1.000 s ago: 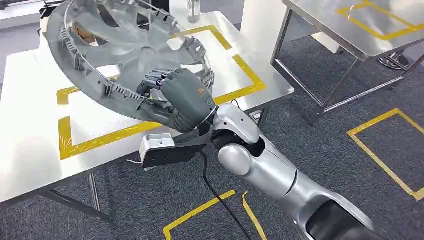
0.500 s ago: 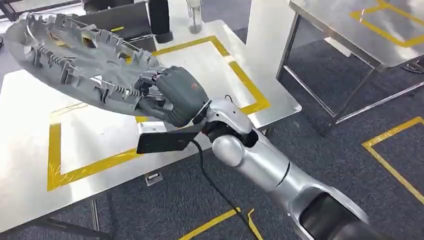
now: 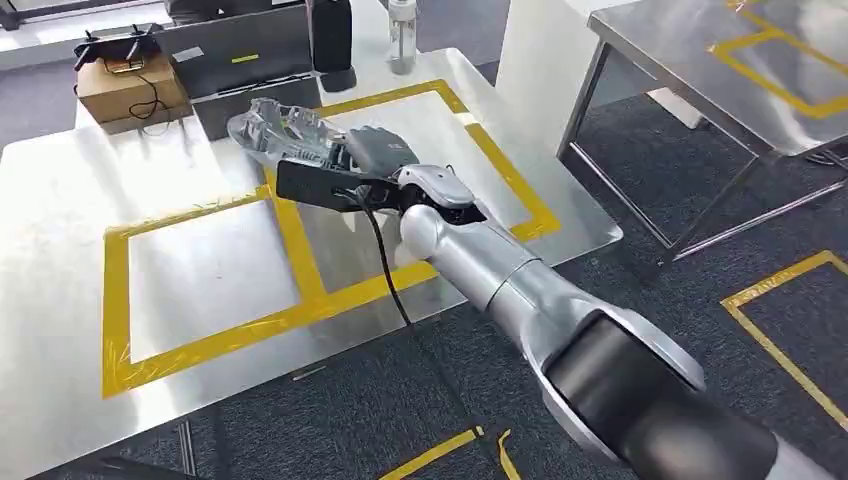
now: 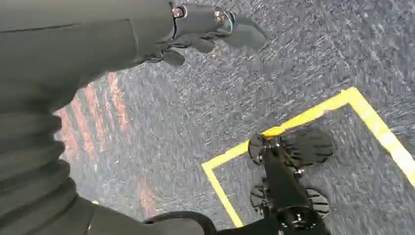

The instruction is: Take the parts from the cabinet and place them on the table.

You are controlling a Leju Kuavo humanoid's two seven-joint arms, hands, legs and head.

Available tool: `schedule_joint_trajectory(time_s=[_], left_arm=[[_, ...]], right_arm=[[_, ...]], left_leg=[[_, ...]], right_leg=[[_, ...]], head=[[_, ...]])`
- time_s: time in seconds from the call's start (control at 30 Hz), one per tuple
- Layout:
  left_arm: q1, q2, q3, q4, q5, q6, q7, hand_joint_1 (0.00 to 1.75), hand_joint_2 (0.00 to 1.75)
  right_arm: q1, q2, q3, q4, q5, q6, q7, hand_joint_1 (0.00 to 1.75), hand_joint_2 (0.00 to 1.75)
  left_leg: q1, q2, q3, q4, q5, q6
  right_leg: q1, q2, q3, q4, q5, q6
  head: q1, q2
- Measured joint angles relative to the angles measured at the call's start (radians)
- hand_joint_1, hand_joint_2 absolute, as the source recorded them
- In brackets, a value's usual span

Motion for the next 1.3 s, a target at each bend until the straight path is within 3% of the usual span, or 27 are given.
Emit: schedule_joint_trajectory(time_s=[0.17,0.2,0.23,0.27,0.37,0.5,0.6,0.7,0.8,0.83,0.87,0.97,1.0,1.03,1.07,1.13,1.17,1.2,1.3], left_arm=[[-0.002,-0.005,0.000,0.000,-0.021,0.007,0.020,0.00,1.75],[-0.003,-0.005,0.000,0.000,-0.019,0.010,0.017,0.00,0.00],[-0.006,-0.005,0.000,0.000,-0.016,0.012,0.013,0.00,0.00],[-0.009,-0.005,0.000,0.000,-0.014,0.014,0.013,0.00,0.00],[-0.017,-0.005,0.000,0.000,-0.014,0.018,0.025,0.00,0.00],[-0.026,-0.005,0.000,0.000,-0.014,0.033,0.032,0.00,0.00],[-0.027,-0.003,0.000,-0.001,-0.014,0.040,0.035,0.00,0.00],[-0.027,-0.003,0.002,-0.001,-0.013,0.044,0.035,0.00,0.00],[-0.027,-0.002,0.002,-0.001,-0.013,0.045,0.034,0.00,0.00],[-0.027,-0.004,0.002,-0.001,-0.013,0.045,0.034,0.00,0.00],[-0.028,-0.005,0.002,-0.001,-0.013,0.045,0.033,0.00,0.00],[-0.027,-0.004,0.005,-0.001,-0.010,0.043,0.030,0.00,0.00],[-0.025,-0.005,0.008,-0.001,-0.010,0.042,0.029,0.00,0.00],[-0.022,-0.005,0.010,-0.001,-0.010,0.042,0.028,0.00,0.00],[-0.018,-0.006,0.010,-0.001,-0.009,0.042,0.027,0.00,0.00],[-0.012,-0.008,0.011,-0.001,-0.008,0.042,0.026,0.00,0.00],[-0.011,-0.007,0.014,-0.001,-0.008,0.042,0.027,0.00,0.00],[-0.010,-0.006,0.016,-0.001,-0.008,0.041,0.029,0.00,0.00],[-0.008,-0.006,0.017,-0.001,-0.010,0.036,0.035,0.00,0.00]], right_arm=[[-0.033,-0.008,-0.022,0.106,0.000,-0.003,0.007,0.00,0.00],[-0.037,-0.011,-0.025,0.118,0.000,-0.006,0.005,0.00,0.00],[-0.040,-0.014,-0.028,0.127,-0.001,-0.010,0.003,0.00,0.00],[-0.042,-0.017,-0.031,0.134,-0.002,-0.013,0.002,0.00,0.00],[-0.052,-0.026,-0.051,0.146,-0.018,-0.033,-0.022,0.00,0.00],[-0.076,-0.039,-0.112,0.141,-0.095,-0.096,-0.127,0.00,0.00],[-0.097,-0.048,-0.171,0.102,-0.135,-0.127,-0.188,0.00,0.00],[-0.120,-0.059,-0.218,0.052,-0.149,-0.135,-0.205,0.00,0.00],[-0.129,-0.065,-0.244,0.014,-0.152,-0.134,-0.205,0.00,0.00],[-0.128,-0.067,-0.251,0.004,-0.153,-0.135,-0.206,0.00,0.00],[-0.131,-0.072,-0.255,-0.003,-0.155,-0.142,-0.214,0.00,0.00],[-0.109,-0.087,-0.288,-0.087,-0.162,-0.194,-0.237,0.00,0.00],[-0.091,-0.098,-0.306,-0.140,-0.158,-0.200,-0.214,0.00,0.00],[-0.077,-0.108,-0.325,-0.195,-0.150,-0.200,-0.189,0.00,0.00],[-0.063,-0.118,-0.347,-0.256,-0.137,-0.200,-0.169,0.00,0.00],[-0.043,-0.129,-0.375,-0.343,-0.110,-0.196,-0.144,0.00,0.00],[-0.030,-0.135,-0.389,-0.394,-0.092,-0.193,-0.135,0.00,0.00],[-0.011,-0.138,-0.400,-0.436,-0.079,-0.189,-0.133,0.00,0.00],[0.039,-0.149,-0.437,-0.531,-0.053,-0.187,-0.141,0.00,0.00]], left_leg=[[-0.003,0.002,0.001,0.000,-0.002,0.009],[-0.003,0.003,0.001,0.001,-0.002,0.009],[-0.004,0.003,0.001,0.001,-0.001,0.010],[-0.004,0.003,0.001,0.001,-0.001,0.011],[-0.003,0.005,0.002,0.001,0.000,0.012],[-0.002,0.006,0.004,0.001,0.002,0.010],[-0.007,0.005,0.003,0.003,0.000,0.013],[-0.009,0.005,0.003,0.003,-0.002,0.016],[-0.007,0.007,0.009,-0.004,0.000,0.024],[0.001,0.014,0.016,-0.016,0.009,0.029],[0.001,0.015,0.019,-0.021,0.011,0.033],[0.001,0.018,0.016,-0.019,0.012,0.034],[0.001,0.017,0.014,-0.017,0.012,0.034],[0.002,0.017,0.013,-0.015,0.013,0.033],[0.003,0.017,0.010,-0.012,0.012,0.031],[0.007,0.017,0.005,-0.004,0.012,0.021],[0.005,0.017,0.002,-0.001,0.014,0.013],[0.005,0.016,0.003,-0.005,0.018,0.003],[0.006,0.014,0.002,-0.013,0.031,-0.020]], right_leg=[[-0.001,0.000,0.002,-0.006,0.001,0.007],[-0.002,0.000,0.003,-0.006,0.002,0.016],[-0.004,0.001,0.003,-0.007,0.002,0.028],[-0.004,0.001,0.003,-0.007,0.002,0.032],[-0.005,0.001,0.003,-0.007,0.003,0.033],[-0.005,0.001,0.003,-0.004,0.003,0.033],[-0.008,0.001,0.003,-0.005,0.004,0.039],[-0.010,0.001,0.003,-0.005,0.003,0.042],[-0.011,0.002,0.007,-0.007,0.002,0.050],[-0.012,0.002,0.007,0.003,-0.005,0.053],[-0.010,-0.001,-0.007,0.039,-0.038,0.055],[-0.017,-0.003,-0.107,0.261,-0.155,0.064],[-0.020,-0.004,-0.127,0.308,-0.163,0.066],[-0.023,-0.005,-0.122,0.299,-0.144,0.067],[-0.026,-0.006,-0.095,0.245,-0.106,0.067],[-0.030,-0.011,0.001,0.064,-0.027,0.067],[-0.028,-0.015,0.023,0.013,-0.034,0.066],[-0.019,-0.008,0.016,0.027,-0.006,0.056],[-0.017,-0.007,0.010,0.017,-0.010,0.034]], head=[[0.000,0.000],[0.000,0.000],[0.000,0.000],[0.000,0.000],[0.000,0.000],[0.000,0.000],[-0.001,0.000],[0.000,0.000],[-0.001,0.000],[-0.001,0.000],[0.003,0.000],[0.003,0.000],[0.004,0.000],[0.004,0.000],[0.004,0.000],[0.004,0.000],[0.003,0.000],[0.004,0.000],[0.006,0.000]])
